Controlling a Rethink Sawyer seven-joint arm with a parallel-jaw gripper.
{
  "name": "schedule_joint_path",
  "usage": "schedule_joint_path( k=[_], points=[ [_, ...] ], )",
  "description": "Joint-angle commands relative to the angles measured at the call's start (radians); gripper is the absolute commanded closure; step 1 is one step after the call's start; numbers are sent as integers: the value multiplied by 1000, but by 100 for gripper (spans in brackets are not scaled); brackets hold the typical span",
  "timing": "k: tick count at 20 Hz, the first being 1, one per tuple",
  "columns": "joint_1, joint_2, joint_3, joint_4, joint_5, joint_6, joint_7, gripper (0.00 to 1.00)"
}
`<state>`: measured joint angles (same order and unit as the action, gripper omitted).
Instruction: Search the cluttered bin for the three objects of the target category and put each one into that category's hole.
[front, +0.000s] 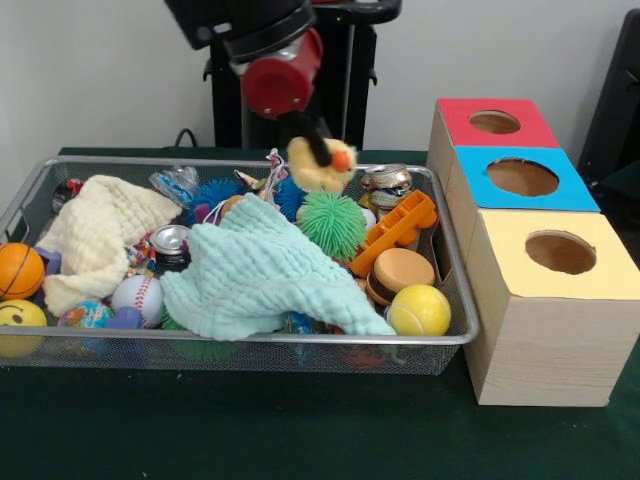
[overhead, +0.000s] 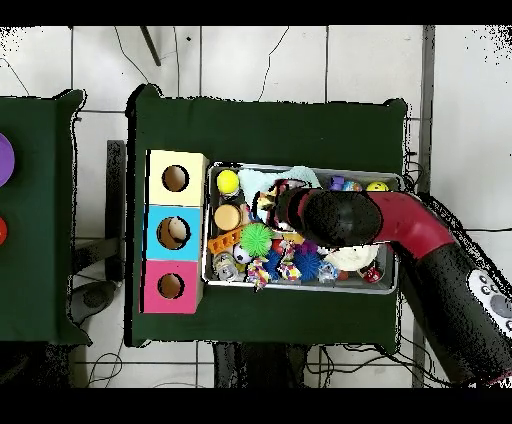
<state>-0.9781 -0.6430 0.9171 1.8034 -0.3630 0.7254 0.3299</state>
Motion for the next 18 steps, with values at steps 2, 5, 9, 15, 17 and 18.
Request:
schedule_joint_path(
  k=[2, 5, 9, 15, 17, 18],
  points=[
    [103, -73, -87, 126, 108, -134, 455, 100],
    [133, -104, -115, 173, 156, -139, 497, 100],
    [143, -154, -101, 228, 220, -134, 513, 100],
    [163, -199, -116, 304, 235, -129, 517, 100],
    [181, -199, -140, 312, 225, -136, 522, 100],
    [187, -208, -142, 329, 227, -147, 529, 100]
  ],
)
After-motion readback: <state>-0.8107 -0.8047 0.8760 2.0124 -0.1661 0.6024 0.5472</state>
